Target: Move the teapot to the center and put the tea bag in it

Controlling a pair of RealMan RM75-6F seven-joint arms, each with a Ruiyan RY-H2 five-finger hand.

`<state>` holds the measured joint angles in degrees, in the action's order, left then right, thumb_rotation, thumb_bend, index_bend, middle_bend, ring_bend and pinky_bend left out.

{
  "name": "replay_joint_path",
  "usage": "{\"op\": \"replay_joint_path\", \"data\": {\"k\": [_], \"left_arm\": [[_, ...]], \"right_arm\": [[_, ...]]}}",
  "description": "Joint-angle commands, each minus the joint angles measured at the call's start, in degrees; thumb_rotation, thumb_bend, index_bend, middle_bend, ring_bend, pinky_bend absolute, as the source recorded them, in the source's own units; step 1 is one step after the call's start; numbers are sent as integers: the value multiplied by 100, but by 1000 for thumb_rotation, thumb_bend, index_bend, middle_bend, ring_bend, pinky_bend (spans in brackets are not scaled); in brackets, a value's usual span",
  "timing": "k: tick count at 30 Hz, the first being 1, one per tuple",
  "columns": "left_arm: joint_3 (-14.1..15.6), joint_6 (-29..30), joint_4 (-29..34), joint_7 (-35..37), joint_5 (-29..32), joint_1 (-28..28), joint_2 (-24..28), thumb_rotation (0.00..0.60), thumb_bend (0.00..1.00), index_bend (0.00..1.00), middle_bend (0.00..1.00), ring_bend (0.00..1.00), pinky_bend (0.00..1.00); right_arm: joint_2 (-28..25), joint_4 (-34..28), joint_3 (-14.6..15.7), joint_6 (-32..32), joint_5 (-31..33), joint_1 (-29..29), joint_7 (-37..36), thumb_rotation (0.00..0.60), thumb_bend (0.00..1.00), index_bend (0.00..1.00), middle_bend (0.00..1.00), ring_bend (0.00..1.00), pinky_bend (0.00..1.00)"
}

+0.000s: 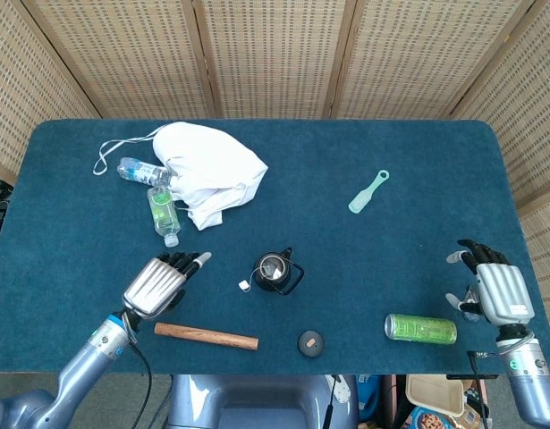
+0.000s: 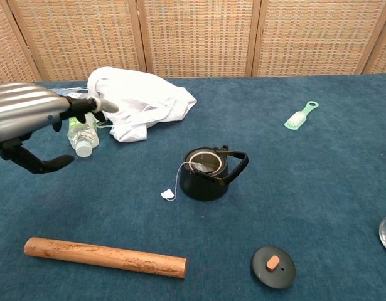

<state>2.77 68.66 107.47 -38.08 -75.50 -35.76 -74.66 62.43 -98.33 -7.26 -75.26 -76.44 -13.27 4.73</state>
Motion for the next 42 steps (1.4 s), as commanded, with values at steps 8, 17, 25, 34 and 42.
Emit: {"op": "replay_joint_path", "data": {"k": [8, 17, 25, 34, 42], "left_arm": [[-112, 1743, -522, 1543, -726, 1206, 92, 600, 446, 40, 144, 199, 293], [-130, 2408, -809, 2124, -729, 1923, 334, 600, 447, 40, 144, 199, 278], [70, 2324, -848, 2194, -582, 2367, 524, 600, 452, 41, 144, 176, 177], [56, 2391, -938, 2163, -751, 2595, 531, 600, 456, 40, 139, 151, 100], [-12, 2240, -983, 2208, -814, 2673, 509, 600, 456, 40, 139, 151, 98]], "right_arm": [[177, 53, -37, -281, -28, 94, 123, 600, 198, 403, 266, 224, 313], [304, 50, -58, -629, -56, 245, 319, 600, 198, 403, 265, 223, 312], [423, -10, 0, -831, -129, 373, 502, 600, 198, 403, 266, 222, 313], [428, -70, 9, -850, -143, 414, 570, 600, 198, 403, 266, 222, 312], [440, -127, 64, -755, -176, 411, 645, 600, 198, 403, 266, 221, 312]]}}
